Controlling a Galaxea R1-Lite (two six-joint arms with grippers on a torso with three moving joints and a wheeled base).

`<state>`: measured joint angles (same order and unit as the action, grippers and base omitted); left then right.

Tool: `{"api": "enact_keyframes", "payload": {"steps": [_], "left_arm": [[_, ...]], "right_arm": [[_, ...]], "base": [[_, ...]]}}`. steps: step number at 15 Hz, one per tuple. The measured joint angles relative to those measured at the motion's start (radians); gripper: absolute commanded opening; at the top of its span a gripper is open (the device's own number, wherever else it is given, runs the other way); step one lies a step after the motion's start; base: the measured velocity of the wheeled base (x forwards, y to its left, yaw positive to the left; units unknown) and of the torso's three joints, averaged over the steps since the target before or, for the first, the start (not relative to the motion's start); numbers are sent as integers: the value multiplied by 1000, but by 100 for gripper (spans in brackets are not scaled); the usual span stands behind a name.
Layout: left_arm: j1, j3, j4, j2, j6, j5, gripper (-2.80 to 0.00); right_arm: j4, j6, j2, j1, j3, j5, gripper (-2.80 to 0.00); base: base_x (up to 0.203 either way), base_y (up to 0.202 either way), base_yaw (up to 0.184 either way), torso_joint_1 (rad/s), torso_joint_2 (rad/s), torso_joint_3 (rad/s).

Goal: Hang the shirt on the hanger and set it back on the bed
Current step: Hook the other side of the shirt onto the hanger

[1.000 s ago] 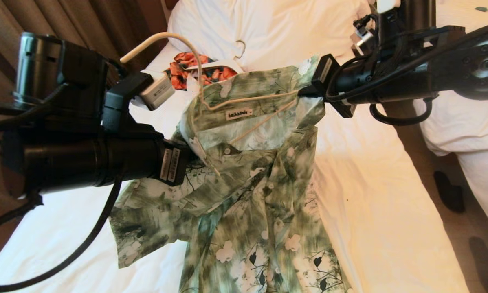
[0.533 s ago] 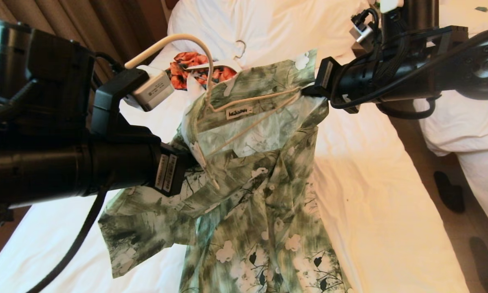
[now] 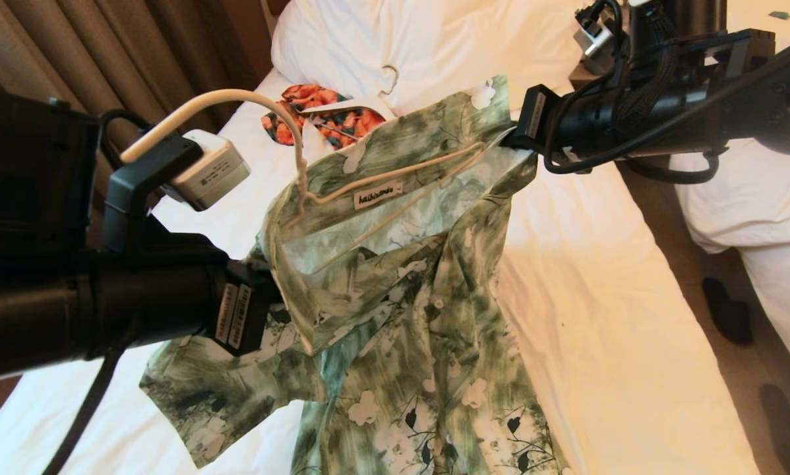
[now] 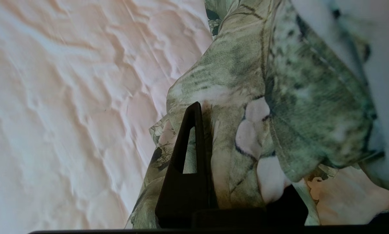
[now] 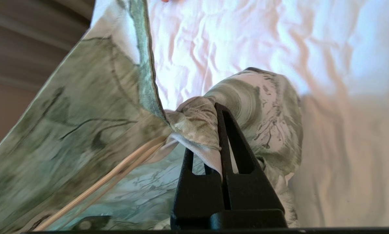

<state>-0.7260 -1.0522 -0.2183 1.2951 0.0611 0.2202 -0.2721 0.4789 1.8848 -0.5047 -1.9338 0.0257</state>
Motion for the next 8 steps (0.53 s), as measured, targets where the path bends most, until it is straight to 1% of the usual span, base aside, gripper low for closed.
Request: {"api": "enact_keyframes", "payload": {"steps": [3, 6, 8], "left_arm": [[-29, 5, 0, 2, -1, 2, -280], [-81, 8, -4, 2, -20, 21, -280], [-104, 10, -4, 9, -29, 24, -280]], "right_arm": [[0, 0, -4, -3, 2, -5, -280], [2, -40, -6, -1, 8, -12, -280], [12, -51, -5, 3, 16, -15, -280]], "base": [[0, 0, 0, 0, 0, 0], [0, 0, 0, 0, 0, 0], [0, 0, 0, 0, 0, 0]]}}
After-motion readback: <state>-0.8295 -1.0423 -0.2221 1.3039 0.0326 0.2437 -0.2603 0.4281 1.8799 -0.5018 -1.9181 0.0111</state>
